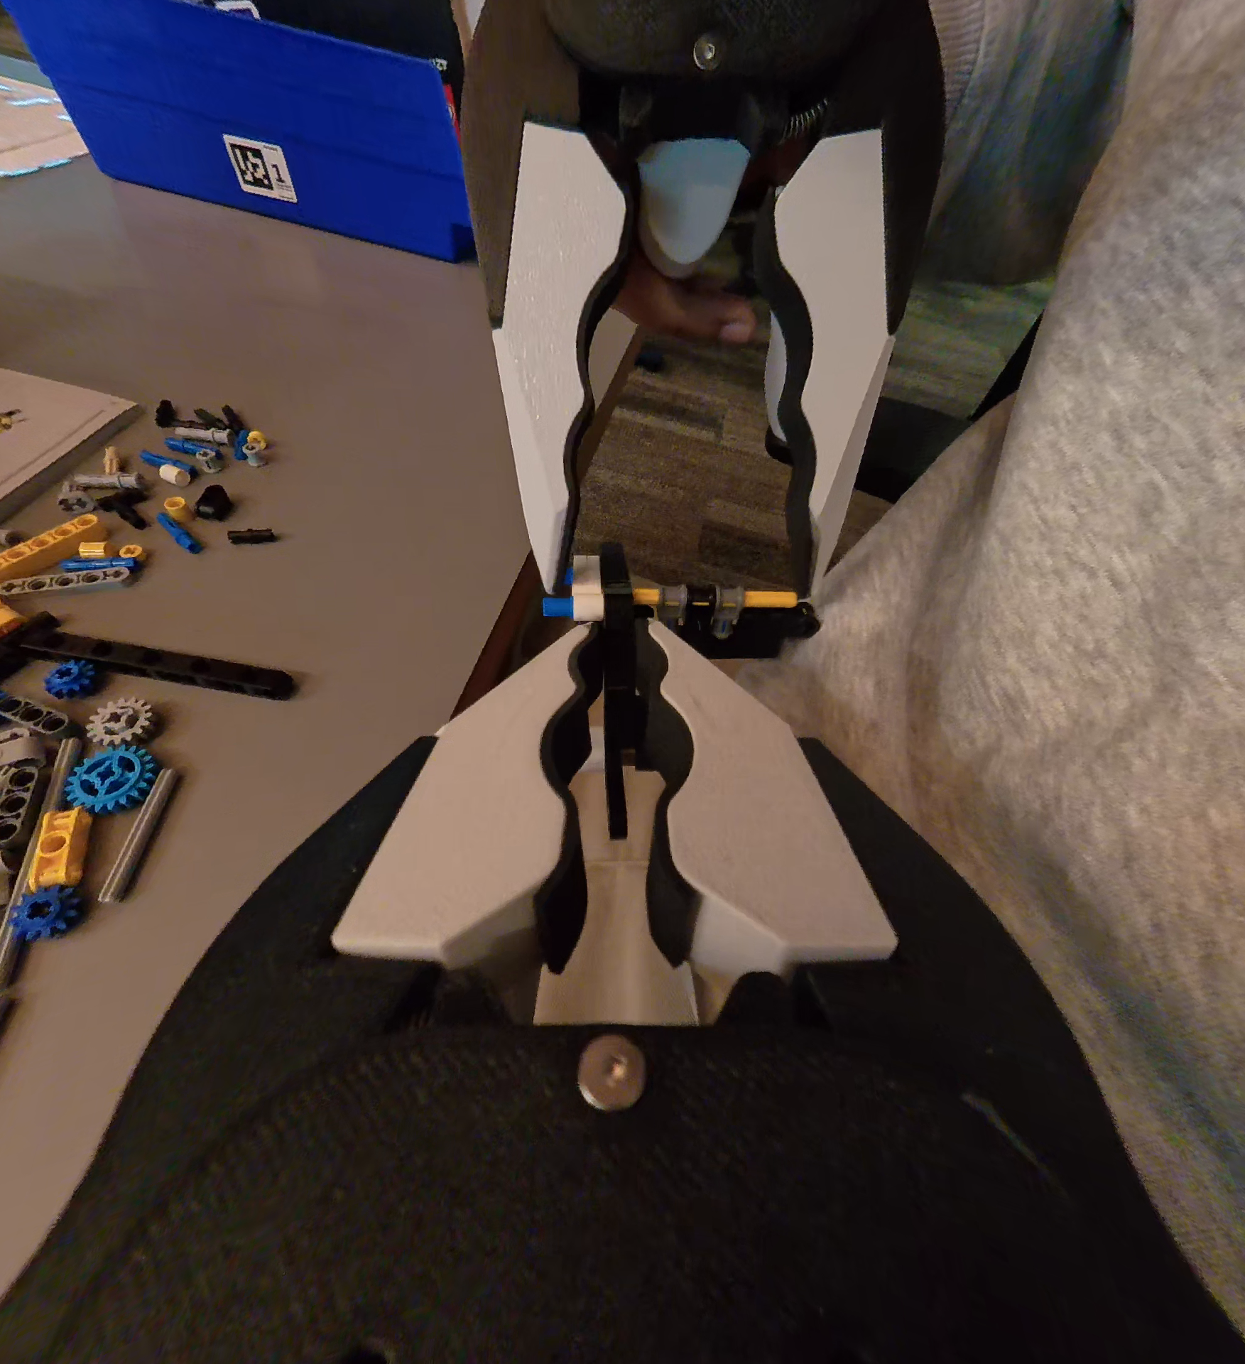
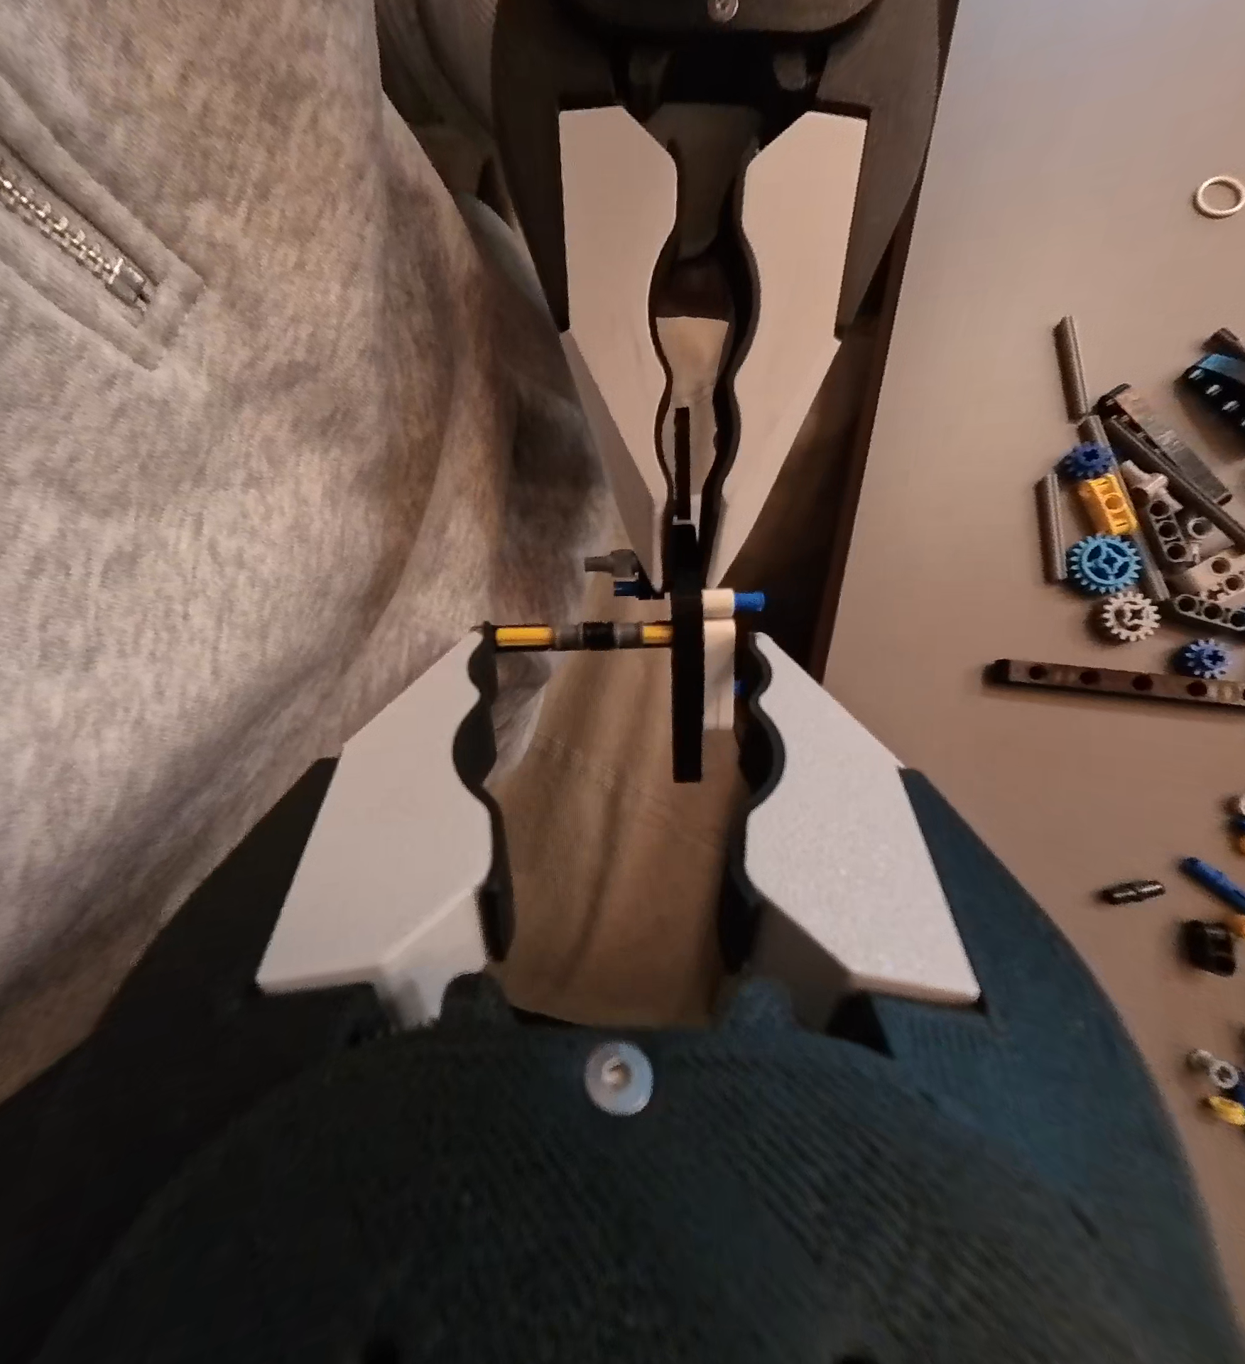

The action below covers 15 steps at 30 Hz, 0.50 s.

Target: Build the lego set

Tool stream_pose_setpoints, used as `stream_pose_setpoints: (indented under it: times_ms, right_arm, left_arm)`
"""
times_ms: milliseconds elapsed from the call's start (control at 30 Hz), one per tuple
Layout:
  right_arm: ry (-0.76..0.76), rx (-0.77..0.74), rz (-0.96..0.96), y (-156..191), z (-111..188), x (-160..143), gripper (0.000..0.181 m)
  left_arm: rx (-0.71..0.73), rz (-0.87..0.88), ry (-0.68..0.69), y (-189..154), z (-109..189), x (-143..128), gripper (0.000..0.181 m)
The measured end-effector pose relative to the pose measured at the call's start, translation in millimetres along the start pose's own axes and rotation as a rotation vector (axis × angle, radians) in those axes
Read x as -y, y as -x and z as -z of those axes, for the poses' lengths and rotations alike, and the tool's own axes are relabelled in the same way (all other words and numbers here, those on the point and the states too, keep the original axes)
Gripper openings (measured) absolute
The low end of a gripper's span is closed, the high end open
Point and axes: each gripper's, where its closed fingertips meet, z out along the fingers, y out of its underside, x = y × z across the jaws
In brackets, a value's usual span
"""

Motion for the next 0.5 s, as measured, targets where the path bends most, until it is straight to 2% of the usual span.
stream_pose_setpoints:
  times_ms: [500]
  right_arm:
    - [-0.016,-0.001,-0.023,0.9,-0.9,-1.7,0.063]
  left_arm:
    - [0.004,0.031,-0.006,0.3,2.6,0.8,0.006]
